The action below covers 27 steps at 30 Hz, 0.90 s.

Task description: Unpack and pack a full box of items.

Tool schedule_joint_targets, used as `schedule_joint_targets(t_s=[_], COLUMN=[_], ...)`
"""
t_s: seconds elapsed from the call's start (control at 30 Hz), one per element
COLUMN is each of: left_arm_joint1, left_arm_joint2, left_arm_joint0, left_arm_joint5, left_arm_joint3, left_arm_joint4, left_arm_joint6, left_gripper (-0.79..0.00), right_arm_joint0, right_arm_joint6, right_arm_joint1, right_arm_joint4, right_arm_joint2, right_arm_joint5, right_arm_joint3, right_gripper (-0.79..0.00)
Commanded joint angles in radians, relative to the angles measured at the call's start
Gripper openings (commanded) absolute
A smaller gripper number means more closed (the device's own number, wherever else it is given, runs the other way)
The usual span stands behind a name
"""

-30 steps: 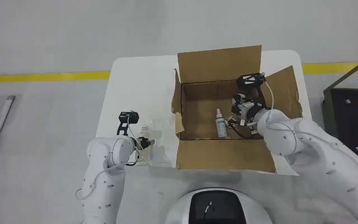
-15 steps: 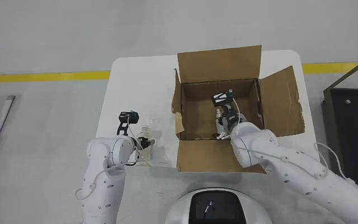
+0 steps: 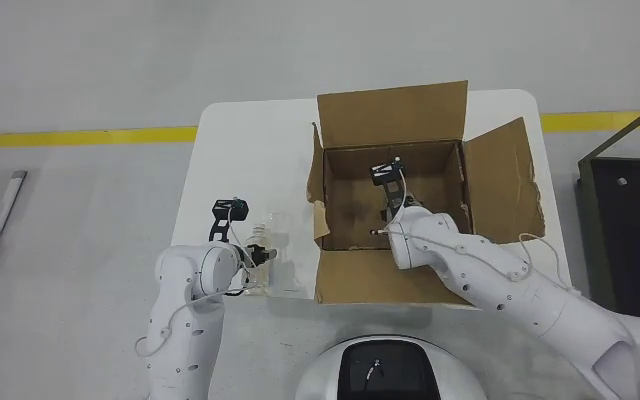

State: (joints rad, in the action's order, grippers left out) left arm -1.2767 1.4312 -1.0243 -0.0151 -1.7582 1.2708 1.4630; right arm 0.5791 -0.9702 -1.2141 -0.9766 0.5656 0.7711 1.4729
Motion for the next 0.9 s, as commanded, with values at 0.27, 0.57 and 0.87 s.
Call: schedule_joint_targets(t_s=[0.27,0.57,0.87], left_arm_joint1=[0.000,0.000,0.000], left_arm_joint2=[0.000,0.000,0.000], left_arm_joint0=[0.000,0.000,0.000], left_arm_joint5=[0.000,0.000,0.000], left_arm_joint3=[0.000,0.000,0.000], left_arm_joint4=[0.000,0.000,0.000], left_arm_joint6=[0.000,0.000,0.000], left_gripper=[0.000,0.000,0.000], right_arm_joint0=[0.009,0.021,0.043], right_arm_joint6=[0.008,-0.009,-0.039], right_arm_joint1=[-0.034,-0.056,-0.069], right_arm_joint4=[0.008,-0.014,-0.047], right_arm_joint2=[0.019,0.035,0.062], right_arm_joint5=[-0.041,-0.054,-0.068], right_arm_joint3=[-0.051,-0.065,-0.070], right_gripper=[-0.434,-0.434,-0.416])
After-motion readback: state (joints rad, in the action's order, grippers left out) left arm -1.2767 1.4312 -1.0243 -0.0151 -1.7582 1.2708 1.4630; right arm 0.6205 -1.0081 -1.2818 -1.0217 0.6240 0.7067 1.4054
